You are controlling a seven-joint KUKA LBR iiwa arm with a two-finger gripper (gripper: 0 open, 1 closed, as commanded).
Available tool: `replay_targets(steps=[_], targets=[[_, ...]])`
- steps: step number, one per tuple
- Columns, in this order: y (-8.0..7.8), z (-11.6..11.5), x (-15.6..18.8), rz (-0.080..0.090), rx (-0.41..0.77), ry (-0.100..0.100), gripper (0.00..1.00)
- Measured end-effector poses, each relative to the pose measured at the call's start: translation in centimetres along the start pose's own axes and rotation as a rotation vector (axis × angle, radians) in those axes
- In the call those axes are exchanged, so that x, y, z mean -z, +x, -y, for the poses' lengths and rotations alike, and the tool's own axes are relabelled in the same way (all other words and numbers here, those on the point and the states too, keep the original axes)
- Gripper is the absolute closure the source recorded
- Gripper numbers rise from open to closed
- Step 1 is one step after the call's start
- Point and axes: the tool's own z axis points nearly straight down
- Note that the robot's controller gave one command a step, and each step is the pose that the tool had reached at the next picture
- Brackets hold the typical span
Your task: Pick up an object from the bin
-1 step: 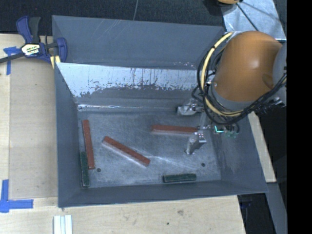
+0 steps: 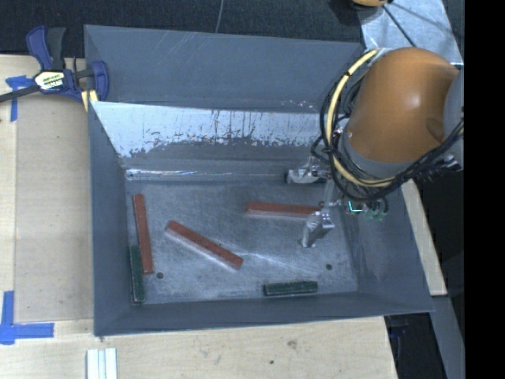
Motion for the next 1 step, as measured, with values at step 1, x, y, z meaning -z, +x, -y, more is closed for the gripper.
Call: replay_targets(steps=[1], targets=[[-0.57, 0.02, -4.08, 0.009, -0.001, 0.0, 0.0]])
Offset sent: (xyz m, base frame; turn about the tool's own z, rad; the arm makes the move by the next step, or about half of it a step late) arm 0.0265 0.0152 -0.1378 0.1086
